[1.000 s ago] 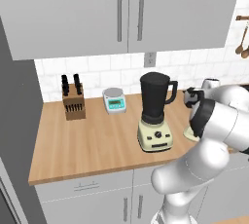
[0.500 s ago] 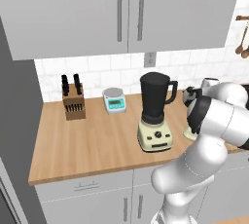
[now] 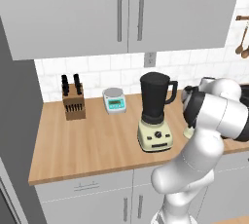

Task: Close the lid blender by securely placing the lid on top.

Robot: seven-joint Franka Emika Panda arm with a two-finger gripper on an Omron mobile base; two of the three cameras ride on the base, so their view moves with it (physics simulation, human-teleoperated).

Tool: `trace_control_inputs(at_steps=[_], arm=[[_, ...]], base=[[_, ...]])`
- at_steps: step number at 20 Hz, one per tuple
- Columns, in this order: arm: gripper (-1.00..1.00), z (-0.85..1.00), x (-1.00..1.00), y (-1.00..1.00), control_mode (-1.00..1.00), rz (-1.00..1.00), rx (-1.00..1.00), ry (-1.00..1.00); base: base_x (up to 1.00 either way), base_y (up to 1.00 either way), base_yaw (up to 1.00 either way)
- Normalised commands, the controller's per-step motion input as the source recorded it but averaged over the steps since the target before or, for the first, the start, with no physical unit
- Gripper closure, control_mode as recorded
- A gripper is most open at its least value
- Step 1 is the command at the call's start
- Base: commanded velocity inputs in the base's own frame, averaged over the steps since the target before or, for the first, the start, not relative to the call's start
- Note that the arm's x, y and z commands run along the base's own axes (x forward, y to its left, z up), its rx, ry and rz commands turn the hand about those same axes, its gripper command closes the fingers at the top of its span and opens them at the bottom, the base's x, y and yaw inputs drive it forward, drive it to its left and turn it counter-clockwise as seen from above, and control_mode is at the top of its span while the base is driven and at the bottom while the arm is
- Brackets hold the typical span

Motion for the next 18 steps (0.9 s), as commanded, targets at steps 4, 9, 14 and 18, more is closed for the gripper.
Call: trace_control_inputs(at_steps=[4, 9, 14, 18], arm=[[-1.0, -0.16, 0.0, -0.01, -1.0, 0.0, -0.05, 0.0], [-1.0, -0.13, 0.0, 0.0, -1.0, 0.04, -0.04, 0.01], [-1.0, -0.04, -0.1, 0.0, -1.0, 0.08, -0.01, 0.0], [-1.0, 0.0, -0.02, 0.0, -1.0, 0.06, 0.0, 0.0]], base=[[0.0, 0.0, 0.0], [0.0, 0.0, 0.0], [0.0, 0.0, 0.0], [0.0, 0.0, 0.0]])
